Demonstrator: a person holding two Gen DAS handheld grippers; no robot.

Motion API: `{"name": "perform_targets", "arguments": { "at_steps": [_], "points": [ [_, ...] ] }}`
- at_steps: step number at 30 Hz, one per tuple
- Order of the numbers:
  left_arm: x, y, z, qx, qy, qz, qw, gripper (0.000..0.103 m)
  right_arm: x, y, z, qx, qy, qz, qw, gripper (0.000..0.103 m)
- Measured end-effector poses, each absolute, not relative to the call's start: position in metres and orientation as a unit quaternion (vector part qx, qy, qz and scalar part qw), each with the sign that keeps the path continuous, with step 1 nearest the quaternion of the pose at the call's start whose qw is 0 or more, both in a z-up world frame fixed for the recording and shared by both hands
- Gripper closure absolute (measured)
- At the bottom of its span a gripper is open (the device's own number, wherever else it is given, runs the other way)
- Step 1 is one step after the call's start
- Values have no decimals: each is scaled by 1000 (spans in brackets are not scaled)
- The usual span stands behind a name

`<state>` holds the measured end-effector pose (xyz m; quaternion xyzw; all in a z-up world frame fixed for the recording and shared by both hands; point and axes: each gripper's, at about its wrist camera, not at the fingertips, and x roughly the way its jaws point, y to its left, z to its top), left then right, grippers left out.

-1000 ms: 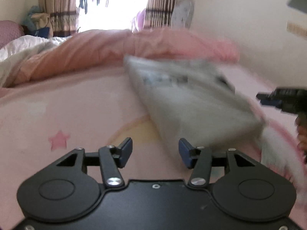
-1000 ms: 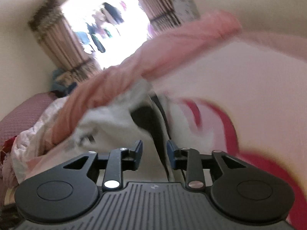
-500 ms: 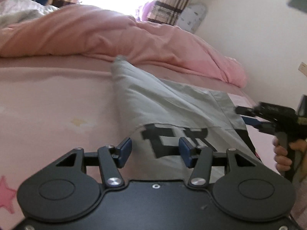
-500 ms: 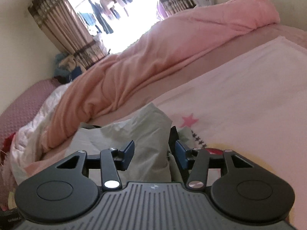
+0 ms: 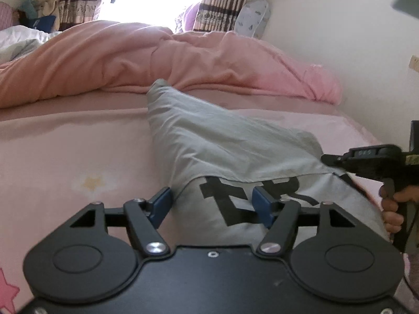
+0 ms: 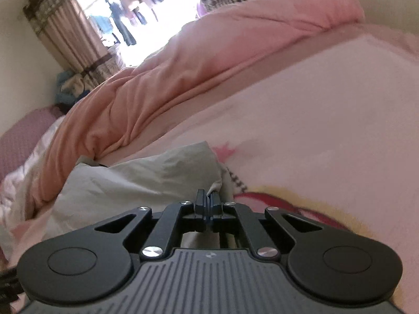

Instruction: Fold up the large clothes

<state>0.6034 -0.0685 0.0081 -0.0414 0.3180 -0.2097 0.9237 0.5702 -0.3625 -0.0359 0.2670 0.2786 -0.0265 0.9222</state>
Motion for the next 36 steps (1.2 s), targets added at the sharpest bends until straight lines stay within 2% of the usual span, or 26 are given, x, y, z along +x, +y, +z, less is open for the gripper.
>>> {"name": "perform_targets", "arguments": {
  "at_steps": [3,4,5,7,10,14,20,28,30,31,32,34,36],
  "points": [
    [602,-67,9,-47,319,-204,924,34,563,-366,-33,279,278,-26,919,95],
    [599,-65,12,-51,318,-202,925,37,557,-366,-28,278,275,-33,920,77],
    [594,-62,16,-55,319,-204,924,38,544,-364,-20,276,272,-40,921,64],
    [567,-52,27,-53,310,-220,923,38,513,-358,-3,265,256,-38,929,60],
    [513,-35,34,-24,288,-221,932,38,451,-350,3,277,245,-24,929,48],
    [453,-9,23,-45,310,-215,925,36,378,-342,-15,308,265,-33,913,46],
    [417,-2,-1,-94,348,-204,910,36,348,-330,-39,345,280,-14,896,46],
    [414,-36,-14,-52,341,-191,919,39,369,-320,-45,371,277,-16,886,47],
    [416,-40,-16,-51,339,-191,920,50,368,-316,-48,379,273,-22,884,67],
    [417,-40,-15,-50,340,-188,920,64,365,-314,-49,375,268,-26,887,91],
    [417,-42,-15,-47,341,-185,920,75,365,-312,-48,373,266,-30,888,94],
    [419,-45,-16,-43,341,-190,920,85,365,-309,-45,370,263,-35,890,96],
    [414,-45,-9,-29,331,-176,927,86,363,-304,-35,344,252,-43,903,97]
  ]
}}
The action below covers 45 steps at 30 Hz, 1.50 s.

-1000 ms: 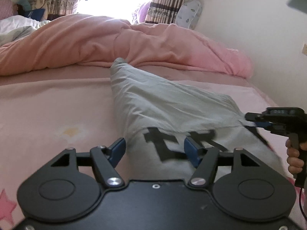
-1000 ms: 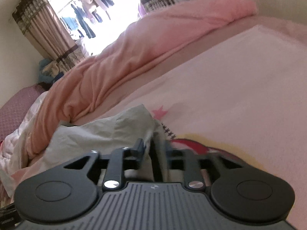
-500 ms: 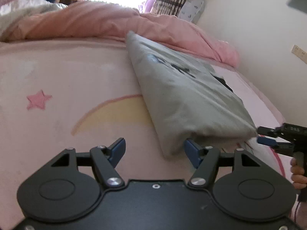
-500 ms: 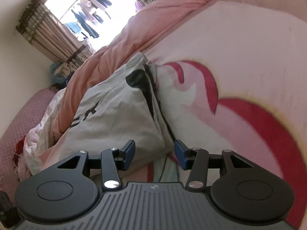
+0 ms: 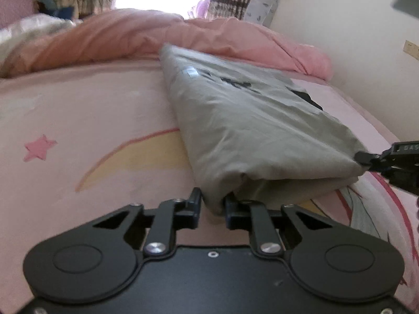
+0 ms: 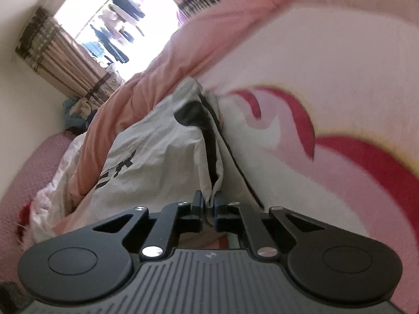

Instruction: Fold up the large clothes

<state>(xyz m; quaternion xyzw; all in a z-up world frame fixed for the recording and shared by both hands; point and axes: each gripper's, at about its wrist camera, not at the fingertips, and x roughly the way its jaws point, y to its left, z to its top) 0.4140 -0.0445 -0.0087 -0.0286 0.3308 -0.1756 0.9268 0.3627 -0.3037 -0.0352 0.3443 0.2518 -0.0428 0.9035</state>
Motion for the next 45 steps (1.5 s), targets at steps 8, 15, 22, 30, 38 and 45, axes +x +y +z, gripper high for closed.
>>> {"name": "perform_targets", "arguments": {
  "at_steps": [8,15,22,30,38,45],
  "points": [
    [417,-23,-36,-48,350,-152,923,71,374,-312,-68,342,275,-54,897,99],
    [413,-18,-14,-37,366,-164,915,72,374,-311,-60,323,277,-46,904,93],
    [395,-4,45,-81,296,-187,933,75,353,-287,-4,228,217,-59,947,81],
    [427,-39,30,-107,319,-224,915,75,380,-263,-8,176,251,-46,951,82],
    [436,-36,-5,-110,348,-201,909,72,389,-270,-46,178,289,-66,938,94],
    [442,-48,-17,-58,337,-189,921,69,387,-277,-51,190,289,-65,936,96]
  ]
}}
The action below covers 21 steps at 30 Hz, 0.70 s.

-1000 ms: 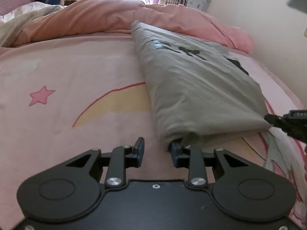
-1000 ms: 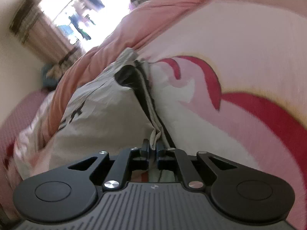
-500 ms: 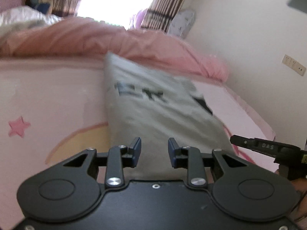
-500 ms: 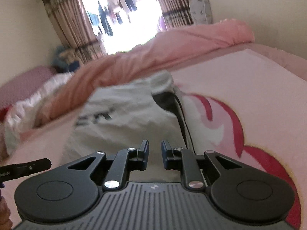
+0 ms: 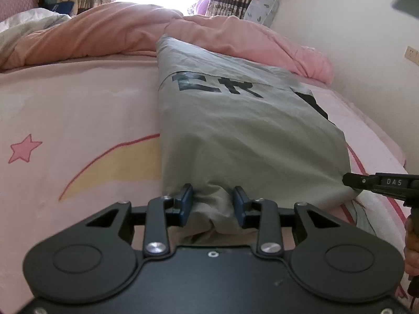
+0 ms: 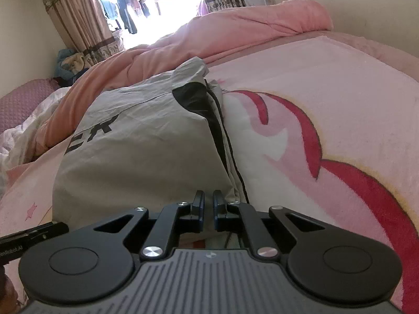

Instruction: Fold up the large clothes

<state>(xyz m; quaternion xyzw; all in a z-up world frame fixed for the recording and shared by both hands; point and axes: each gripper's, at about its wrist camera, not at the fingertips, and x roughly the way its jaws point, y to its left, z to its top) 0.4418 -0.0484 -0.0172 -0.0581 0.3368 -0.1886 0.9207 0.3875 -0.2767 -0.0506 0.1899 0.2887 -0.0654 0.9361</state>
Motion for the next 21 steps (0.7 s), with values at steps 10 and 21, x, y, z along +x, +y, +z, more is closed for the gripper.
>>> {"name": "perform_targets", "arguments": {
  "at_steps": [10,21],
  "points": [
    [458,-58,47,-80,300,-225,924,71,397,-268,0,159,245,-50,955,88],
    [492,-85,3,-63,350,-219,909,70,432,-269,-33,143,283,-62,946,93]
  ]
}}
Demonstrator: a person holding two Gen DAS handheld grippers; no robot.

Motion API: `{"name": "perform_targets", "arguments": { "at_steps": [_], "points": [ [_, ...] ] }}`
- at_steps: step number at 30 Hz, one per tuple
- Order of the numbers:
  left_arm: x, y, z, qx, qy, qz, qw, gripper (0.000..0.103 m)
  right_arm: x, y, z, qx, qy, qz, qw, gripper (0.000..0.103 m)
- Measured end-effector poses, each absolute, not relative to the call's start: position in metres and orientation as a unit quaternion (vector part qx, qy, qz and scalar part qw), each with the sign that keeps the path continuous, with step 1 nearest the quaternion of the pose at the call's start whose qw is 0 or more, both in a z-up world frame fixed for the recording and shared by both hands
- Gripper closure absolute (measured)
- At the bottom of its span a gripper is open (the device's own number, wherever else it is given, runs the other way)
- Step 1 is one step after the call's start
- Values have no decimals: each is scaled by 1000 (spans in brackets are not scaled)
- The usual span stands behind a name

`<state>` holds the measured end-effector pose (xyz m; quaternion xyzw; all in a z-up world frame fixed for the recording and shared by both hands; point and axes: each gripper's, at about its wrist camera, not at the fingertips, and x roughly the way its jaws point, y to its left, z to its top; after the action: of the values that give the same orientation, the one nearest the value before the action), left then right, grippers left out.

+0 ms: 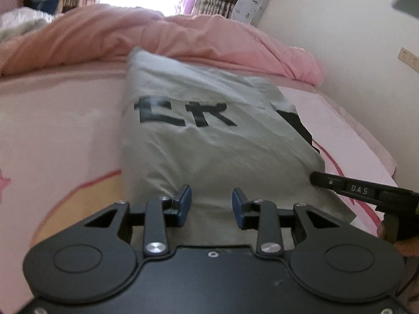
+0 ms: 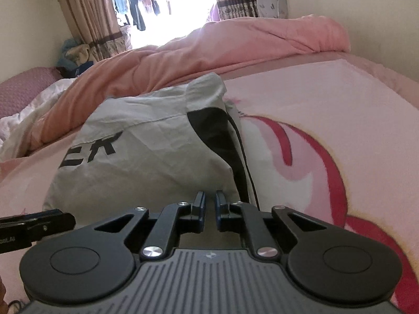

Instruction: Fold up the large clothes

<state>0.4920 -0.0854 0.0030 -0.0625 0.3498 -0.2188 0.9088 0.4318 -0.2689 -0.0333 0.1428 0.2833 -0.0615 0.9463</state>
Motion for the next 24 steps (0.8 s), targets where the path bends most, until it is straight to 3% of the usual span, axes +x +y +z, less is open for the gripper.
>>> {"name": "perform_targets", "arguments": {
  "at_steps": [9,13,17,24],
  "points": [
    [491,-90,11,-53,342,-219,913,68,432,-273,-21,143,277,-51,949,89],
    [491,-86,34,-45,306,-212,927,55,435,-270,1,134,239,-40,961,86],
    [516,-75,50,-44,280,-185,941,54,455,-269,11,121,233,-37,964,86],
    [538,-76,17,-21,309,-172,935,55,477,-273,-15,121,267,-50,955,91]
  ]
}}
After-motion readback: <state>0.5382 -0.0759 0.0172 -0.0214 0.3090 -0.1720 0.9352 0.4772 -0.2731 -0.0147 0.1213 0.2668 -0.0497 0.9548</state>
